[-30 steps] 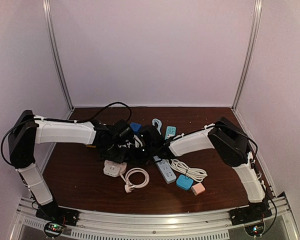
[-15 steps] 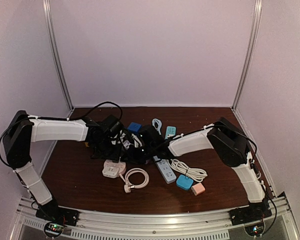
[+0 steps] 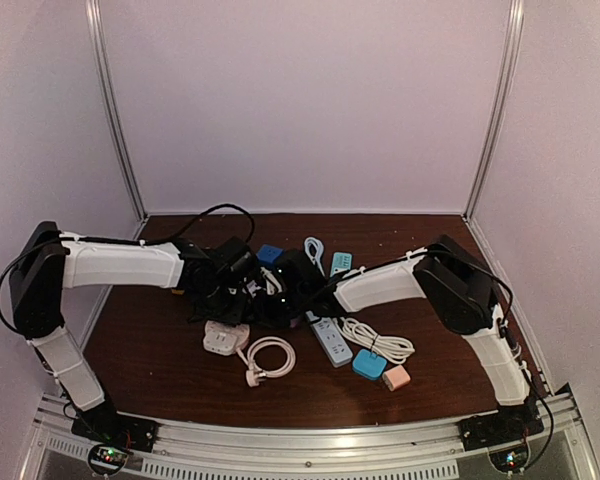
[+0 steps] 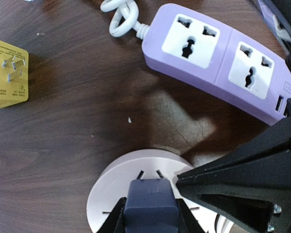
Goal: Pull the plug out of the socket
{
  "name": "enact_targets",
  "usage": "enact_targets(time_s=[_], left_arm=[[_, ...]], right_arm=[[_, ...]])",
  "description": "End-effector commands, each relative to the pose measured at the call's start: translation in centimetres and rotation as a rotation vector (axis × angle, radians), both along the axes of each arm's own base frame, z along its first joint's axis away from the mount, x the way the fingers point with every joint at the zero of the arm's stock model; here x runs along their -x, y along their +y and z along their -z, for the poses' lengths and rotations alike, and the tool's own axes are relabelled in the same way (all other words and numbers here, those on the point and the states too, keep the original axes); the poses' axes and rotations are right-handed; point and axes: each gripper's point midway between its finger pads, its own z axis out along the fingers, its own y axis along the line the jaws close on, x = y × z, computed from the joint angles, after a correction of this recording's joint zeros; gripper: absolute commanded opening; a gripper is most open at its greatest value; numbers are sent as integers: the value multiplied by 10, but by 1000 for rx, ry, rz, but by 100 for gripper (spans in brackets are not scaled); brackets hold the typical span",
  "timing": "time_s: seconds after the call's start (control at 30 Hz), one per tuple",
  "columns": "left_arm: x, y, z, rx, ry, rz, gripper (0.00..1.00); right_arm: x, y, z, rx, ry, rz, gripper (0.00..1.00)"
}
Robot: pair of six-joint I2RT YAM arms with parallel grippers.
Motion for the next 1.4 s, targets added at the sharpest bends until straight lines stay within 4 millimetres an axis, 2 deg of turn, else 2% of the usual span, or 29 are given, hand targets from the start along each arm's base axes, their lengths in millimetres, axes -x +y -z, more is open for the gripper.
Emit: enact_targets(time_s=[0.0,0.17,0.3,0.4,0.63,0.8,0.9,1.0,1.17,1.27,1.37], left_arm=[[-21,-12,-38,-33,-166,16,4],[-18,-14,-29,-5,-136,21,5],[-19,-15,-14,212,-37,-37,5],[-19,-8,-9,272,-7,-70,6],[-20,-17,-10,315,-18,-112,5],[-29,-13,-15,299,-76,-254,5],[-37,-16,-20,310,-105,-277,4],[-43,-27,-23,347,-111,-257,4],[-43,-48,-26,406,-108,-217,4],[-43,-53,-29,435,-107,-210,4],[-45,-57,-36,456,-119,-197,4]], right_arm=[[29,-54,117,346,156,26,0],[30,-55,119,352,160,25,0],[30,-54,116,348,155,24,0],[29,-55,110,341,143,25,0],[24,-40,65,248,96,2,0],[23,-37,48,225,78,-6,0],[25,-38,50,232,82,-10,0],[27,-38,52,224,93,-16,0],[33,-32,57,208,122,-32,0],[34,-31,60,209,131,-32,0],[35,-35,71,236,145,-23,0]])
